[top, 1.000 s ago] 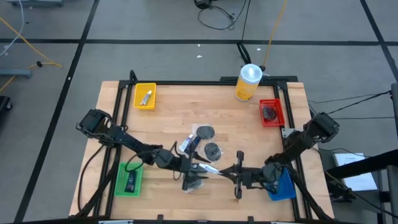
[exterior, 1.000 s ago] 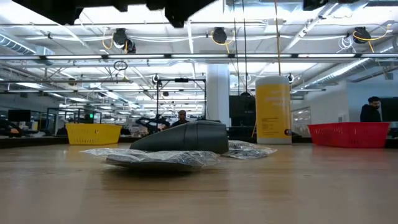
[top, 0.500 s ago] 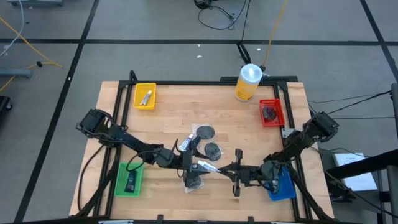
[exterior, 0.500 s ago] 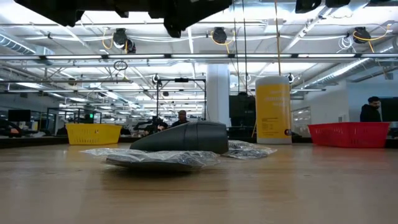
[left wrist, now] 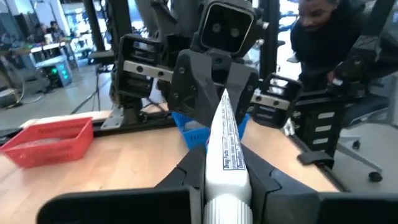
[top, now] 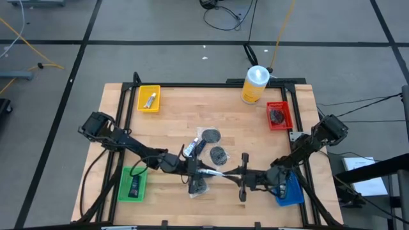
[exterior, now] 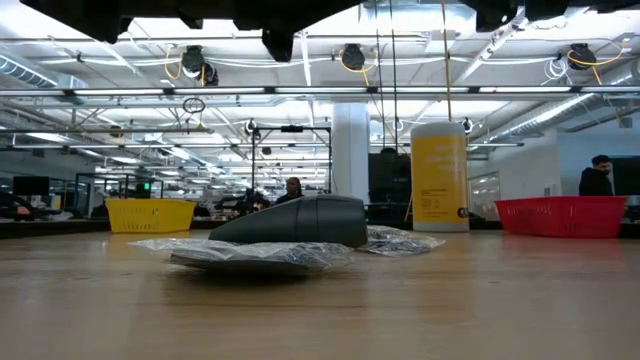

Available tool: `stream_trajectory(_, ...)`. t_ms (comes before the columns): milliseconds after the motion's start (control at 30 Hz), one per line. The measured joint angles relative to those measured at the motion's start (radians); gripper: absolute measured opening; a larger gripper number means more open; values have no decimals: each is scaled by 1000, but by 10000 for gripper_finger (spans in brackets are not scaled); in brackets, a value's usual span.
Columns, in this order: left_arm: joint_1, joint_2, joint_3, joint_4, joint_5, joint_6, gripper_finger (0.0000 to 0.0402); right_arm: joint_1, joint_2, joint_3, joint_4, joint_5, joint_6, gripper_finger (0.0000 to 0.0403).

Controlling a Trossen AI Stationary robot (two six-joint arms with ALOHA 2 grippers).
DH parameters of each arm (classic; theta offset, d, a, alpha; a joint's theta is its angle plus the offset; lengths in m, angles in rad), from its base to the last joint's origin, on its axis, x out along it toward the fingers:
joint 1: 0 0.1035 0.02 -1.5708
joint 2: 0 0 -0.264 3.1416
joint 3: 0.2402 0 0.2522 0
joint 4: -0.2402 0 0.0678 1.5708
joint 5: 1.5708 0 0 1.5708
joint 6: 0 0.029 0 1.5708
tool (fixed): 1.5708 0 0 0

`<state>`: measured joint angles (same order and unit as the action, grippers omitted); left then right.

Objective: Pick & Place Travel size toiletries
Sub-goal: Put the white toothpaste into the yellow bin

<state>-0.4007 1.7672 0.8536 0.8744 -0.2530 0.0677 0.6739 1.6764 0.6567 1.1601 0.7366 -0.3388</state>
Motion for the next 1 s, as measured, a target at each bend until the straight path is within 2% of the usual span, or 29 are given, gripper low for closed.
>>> stream_trajectory(133, -4, -65, 0, -137, -73, -44, 43, 15, -12, -1, -113, 77, 88, 66)
stream_trajectory(233, -3, -153, 0, -335, -177, -114, 59, 23, -33, 0, -189, 108, 172, 114)
stream_trajectory(400, 26, -333, 0, -833, -382, -279, 73, 21, -37, -1, -264, 126, 219, 174)
stream_trajectory(500, 101, -440, 1, -1199, -489, -432, 66, 13, -37, -1, -307, 124, 269, 190)
stream_trajectory(633, 284, -550, 1, -1622, -515, -617, 47, 1, -37, -1, -327, 126, 302, 196)
stream_trajectory(733, 474, -594, 1, -1791, -518, -671, 44, -6, -37, -1, -338, 123, 320, 194)
stream_trajectory(867, 748, -605, 1, -1823, -472, -609, 62, -12, -37, 0, -340, 123, 322, 187)
stream_trajectory(1000, 970, -573, 1, -1748, -349, -455, 72, -12, -37, 0, -343, 123, 328, 182)
